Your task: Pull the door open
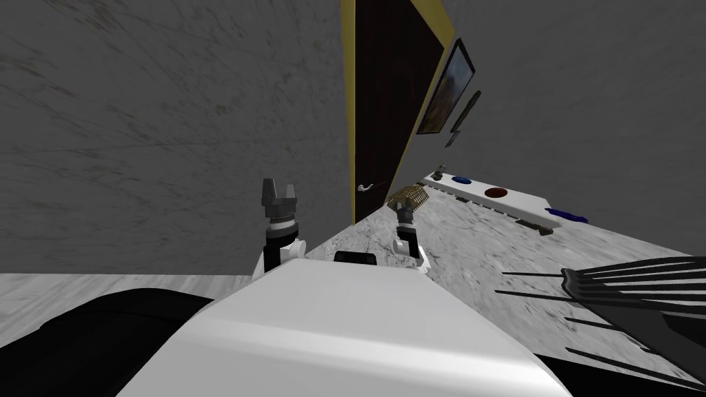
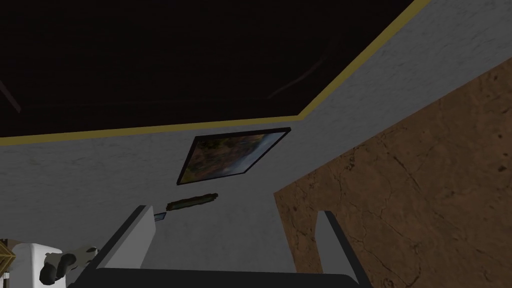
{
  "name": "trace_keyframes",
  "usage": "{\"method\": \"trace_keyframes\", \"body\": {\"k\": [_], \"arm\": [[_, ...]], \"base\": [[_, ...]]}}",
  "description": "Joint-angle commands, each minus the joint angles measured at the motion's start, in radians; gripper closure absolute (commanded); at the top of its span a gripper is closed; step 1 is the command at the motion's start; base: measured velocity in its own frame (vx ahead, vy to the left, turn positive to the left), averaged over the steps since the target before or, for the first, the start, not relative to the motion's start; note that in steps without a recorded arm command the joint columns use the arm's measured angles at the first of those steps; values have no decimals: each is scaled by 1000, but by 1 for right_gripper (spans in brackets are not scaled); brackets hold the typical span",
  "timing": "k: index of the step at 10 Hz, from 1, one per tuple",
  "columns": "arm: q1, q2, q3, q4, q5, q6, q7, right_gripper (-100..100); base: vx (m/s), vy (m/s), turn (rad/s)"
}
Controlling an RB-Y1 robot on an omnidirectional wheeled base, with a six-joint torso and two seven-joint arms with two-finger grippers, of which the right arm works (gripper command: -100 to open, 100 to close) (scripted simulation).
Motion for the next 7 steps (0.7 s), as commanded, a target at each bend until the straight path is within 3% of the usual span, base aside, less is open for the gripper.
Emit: {"method": "trace_keyframes", "body": {"k": [1, 7], "arm": [[-23, -6, 2, 50, 2, -8, -4, -100], [-107, -31, 8, 221, 8, -33, -23, -100]], "base": [[24, -48, 150], [32, -73, 139]]}}
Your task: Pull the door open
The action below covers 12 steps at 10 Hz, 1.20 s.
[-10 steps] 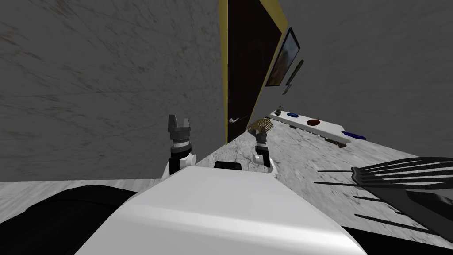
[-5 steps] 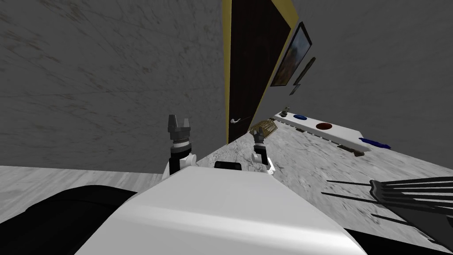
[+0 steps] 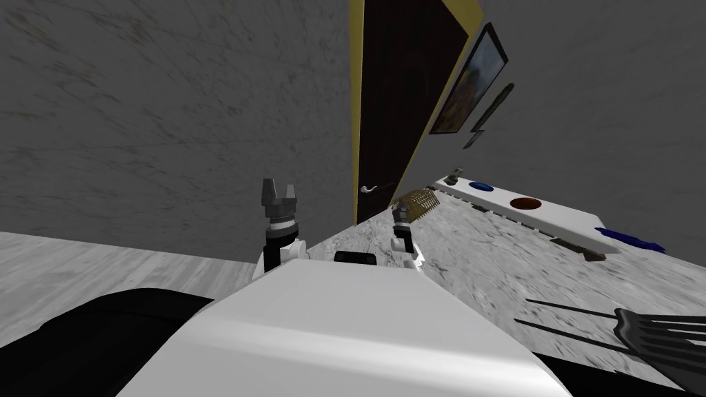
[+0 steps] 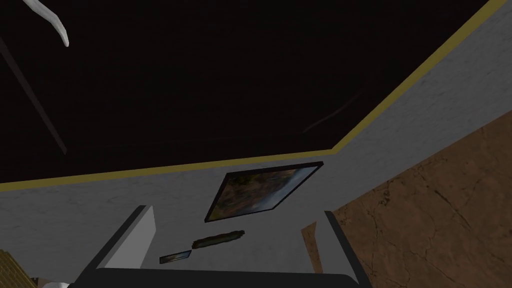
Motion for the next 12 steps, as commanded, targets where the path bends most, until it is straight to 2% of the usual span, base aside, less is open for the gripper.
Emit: {"method": "trace_keyframes", "body": {"k": [1, 3, 4, 5, 6, 8, 9, 11, 12], "arm": [[-12, -4, 0, 32, 0, -5, -4, -100], [-55, -17, 3, 106, 3, -18, -13, -100], [-55, -17, 3, 122, 3, -18, -13, -100], [-76, -23, 5, 160, 5, -25, -18, -100], [-76, -23, 5, 167, 5, -25, -18, -100], [-118, -35, 8, 235, 8, -38, -27, -100], [-118, -35, 8, 257, 8, -38, -27, -100], [-160, -47, 11, 326, 10, -50, -37, -100], [-160, -47, 11, 345, 10, -50, -37, -100]], "base": [[21, -50, 72], [30, -74, 165], [22, -67, 79], [16, -61, 144], [13, -59, 70], [20, -75, 163], [17, -70, 80], [16, -86, 180], [13, -81, 75]]}}
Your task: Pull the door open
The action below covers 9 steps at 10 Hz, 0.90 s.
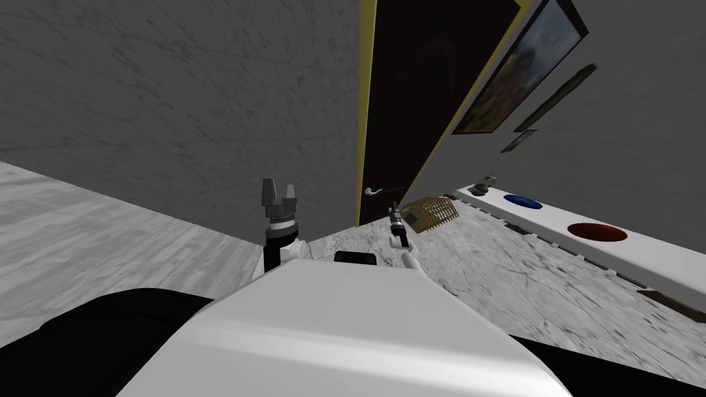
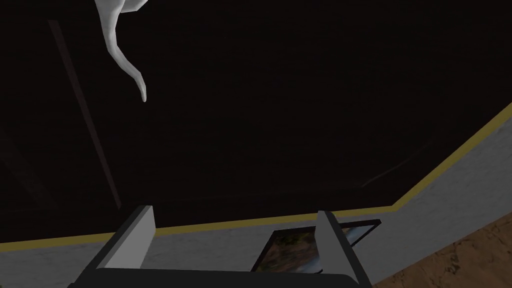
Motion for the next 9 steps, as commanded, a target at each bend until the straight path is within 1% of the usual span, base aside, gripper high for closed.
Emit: {"method": "trace_keyframes", "body": {"k": [1, 2, 3, 4, 5, 6, 7, 8, 9], "arm": [[-22, -6, 2, 50, 2, -7, -4, -100], [-43, -11, 4, 84, 3, -13, -9, -100], [-43, -11, 4, 100, 3, -13, -9, -100], [-62, -17, 5, 132, 5, -19, -13, -100], [-62, -17, 5, 142, 5, -19, -13, -100], [-82, -22, 6, 183, 6, -25, -18, -100], [-101, -27, 8, 210, 7, -31, -22, -100], [-101, -27, 8, 224, 7, -31, -22, -100], [-119, -32, 9, 262, 9, -36, -26, -100]], "base": [[15, -58, 99], [22, -80, 265], [20, -76, 72], [15, -67, 84], [13, -47, 77], [15, -47, 122], [22, -81, 258], [7, -80, 82], [2, -79, 117]]}}
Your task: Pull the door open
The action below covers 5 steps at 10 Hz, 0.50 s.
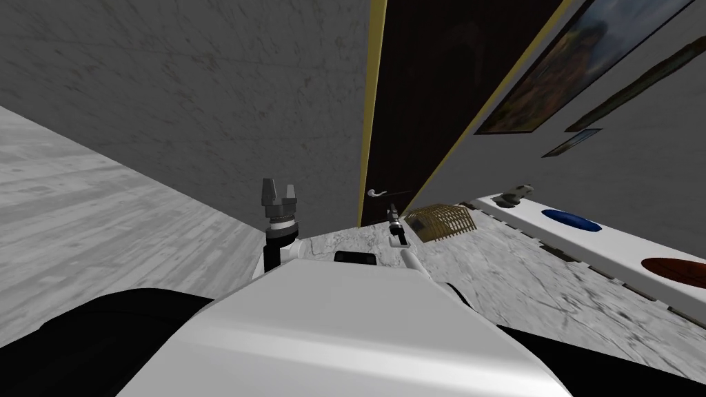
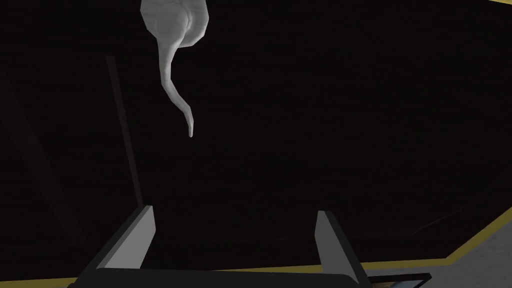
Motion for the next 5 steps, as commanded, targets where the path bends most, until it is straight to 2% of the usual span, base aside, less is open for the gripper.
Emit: {"method": "trace_keyframes", "body": {"k": [1, 2, 3, 4, 5], "arm": [[-22, -8, 3, 50, 2, -9, -7, -100], [-22, -8, 3, 54, 2, -9, -7, -100], [-40, -13, 4, 91, 3, -14, -11, -100], [-40, -13, 4, 91, 3, -14, -11, -100], [-57, -18, 5, 128, 4, -19, -15, -100]], "base": [[17, -90, 221], [13, -64, 65], [6, -62, 112], [8, -48, 73], [5, -46, 132]]}}
